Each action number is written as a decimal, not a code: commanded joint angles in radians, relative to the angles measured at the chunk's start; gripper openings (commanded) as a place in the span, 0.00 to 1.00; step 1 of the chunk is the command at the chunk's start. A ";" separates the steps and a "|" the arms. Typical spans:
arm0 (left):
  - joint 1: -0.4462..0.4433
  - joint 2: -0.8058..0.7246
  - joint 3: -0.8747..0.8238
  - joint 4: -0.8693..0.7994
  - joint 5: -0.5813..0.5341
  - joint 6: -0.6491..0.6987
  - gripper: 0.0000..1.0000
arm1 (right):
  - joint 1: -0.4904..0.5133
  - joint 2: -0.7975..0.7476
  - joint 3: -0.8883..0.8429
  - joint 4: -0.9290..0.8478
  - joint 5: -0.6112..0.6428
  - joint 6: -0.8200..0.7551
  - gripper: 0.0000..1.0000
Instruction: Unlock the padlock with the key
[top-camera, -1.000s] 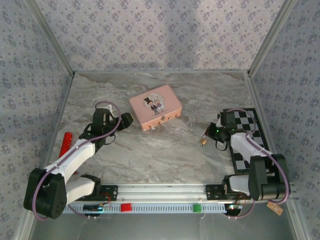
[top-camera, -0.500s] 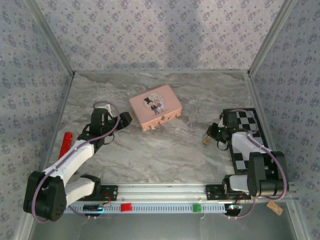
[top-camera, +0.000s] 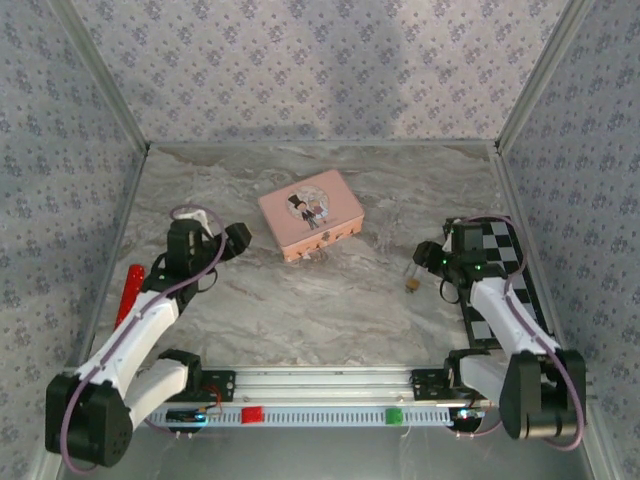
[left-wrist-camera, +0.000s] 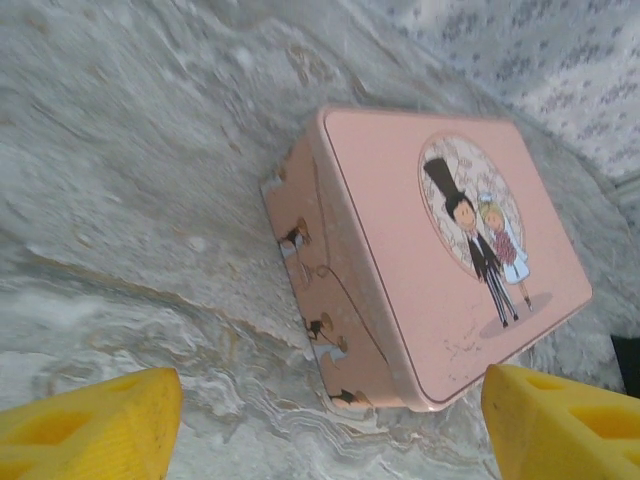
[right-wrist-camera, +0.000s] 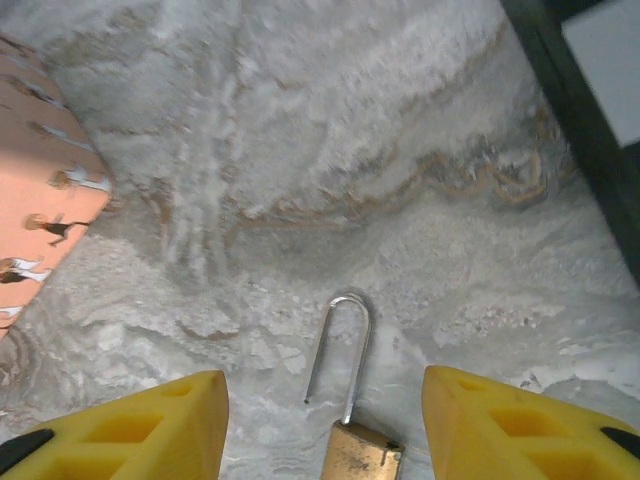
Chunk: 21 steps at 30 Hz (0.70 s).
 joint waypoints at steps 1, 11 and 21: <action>0.007 -0.139 -0.021 -0.018 -0.117 0.054 0.79 | 0.086 -0.133 0.051 -0.056 0.225 -0.090 0.56; 0.009 -0.438 -0.119 -0.080 -0.448 0.112 0.84 | 0.235 -0.402 -0.006 0.090 0.467 -0.237 0.67; 0.008 -0.330 -0.138 -0.066 -0.683 0.112 1.00 | 0.296 -0.414 -0.099 0.254 0.500 -0.333 0.87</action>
